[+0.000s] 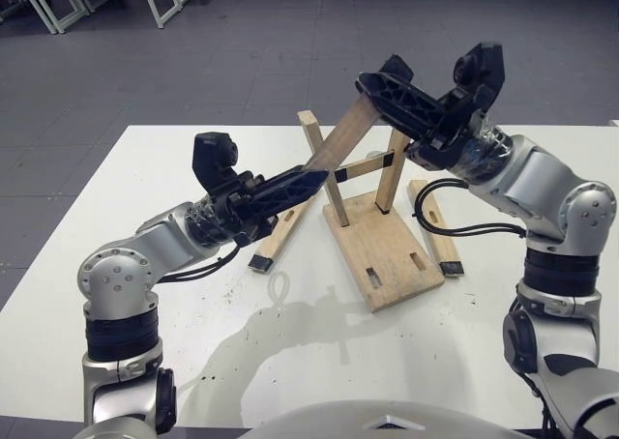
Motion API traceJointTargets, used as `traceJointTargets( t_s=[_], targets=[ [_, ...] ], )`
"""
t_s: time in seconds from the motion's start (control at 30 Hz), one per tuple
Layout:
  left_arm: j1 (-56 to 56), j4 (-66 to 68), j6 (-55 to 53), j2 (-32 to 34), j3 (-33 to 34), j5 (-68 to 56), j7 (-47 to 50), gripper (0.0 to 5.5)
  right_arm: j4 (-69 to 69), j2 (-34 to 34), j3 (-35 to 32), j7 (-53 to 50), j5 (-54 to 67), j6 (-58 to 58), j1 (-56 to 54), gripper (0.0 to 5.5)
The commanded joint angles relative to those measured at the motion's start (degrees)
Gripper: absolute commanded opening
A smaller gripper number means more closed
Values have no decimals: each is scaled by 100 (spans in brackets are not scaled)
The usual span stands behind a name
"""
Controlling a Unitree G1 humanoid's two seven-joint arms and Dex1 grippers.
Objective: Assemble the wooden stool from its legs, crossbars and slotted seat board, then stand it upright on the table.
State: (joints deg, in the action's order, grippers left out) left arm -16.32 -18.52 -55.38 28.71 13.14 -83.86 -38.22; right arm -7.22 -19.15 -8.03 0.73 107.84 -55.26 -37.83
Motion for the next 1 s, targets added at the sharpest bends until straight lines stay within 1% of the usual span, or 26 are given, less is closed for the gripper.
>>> traceJointTargets(
  t_s=[0.03,0.07,0.1,0.17,0.2,0.27,0.33,0.4,0.5,0.63,0.77,1.0],
  targets=[
    [415,31,427,203,-334,1135,-395,155,116,-186,-336,24,-52,355,-503,42],
    [614,101,609,262,-513,1578,-504,155,178,-296,-468,77,-390,538,-607,42],
    [823,212,828,280,-730,2076,-531,155,220,-468,-566,165,-1001,825,-679,42],
    [1131,506,1364,251,-1183,3098,-457,155,234,-833,-620,343,-2539,1601,-697,42],
    [1197,635,1550,144,-1271,3405,-335,155,180,-986,-601,398,-3271,1987,-617,42],
    [1252,788,1783,-52,-1301,3710,-214,155,102,-1154,-582,476,-4322,2551,-385,42],
    [1301,856,1905,-159,-1295,3867,-192,155,69,-1184,-589,529,-4941,2847,-154,42],
    [1321,945,1970,-216,-1296,4027,-187,155,5,-1233,-465,626,-5523,2916,322,42],
    [1316,1075,2037,-261,-1281,4261,-138,155,-70,-1152,-345,653,-6133,2862,1127,41],
    [1212,1215,2120,-443,-1174,4400,-6,155,34,-830,-49,733,-6725,2862,1816,41],
    [1181,1233,2097,-489,-1162,4490,-43,155,334,-557,170,863,-7199,2871,2080,41],
    [1232,1236,2078,-526,-1179,4572,-61,155,527,-116,232,954,-7651,2866,2450,41]
  ],
)
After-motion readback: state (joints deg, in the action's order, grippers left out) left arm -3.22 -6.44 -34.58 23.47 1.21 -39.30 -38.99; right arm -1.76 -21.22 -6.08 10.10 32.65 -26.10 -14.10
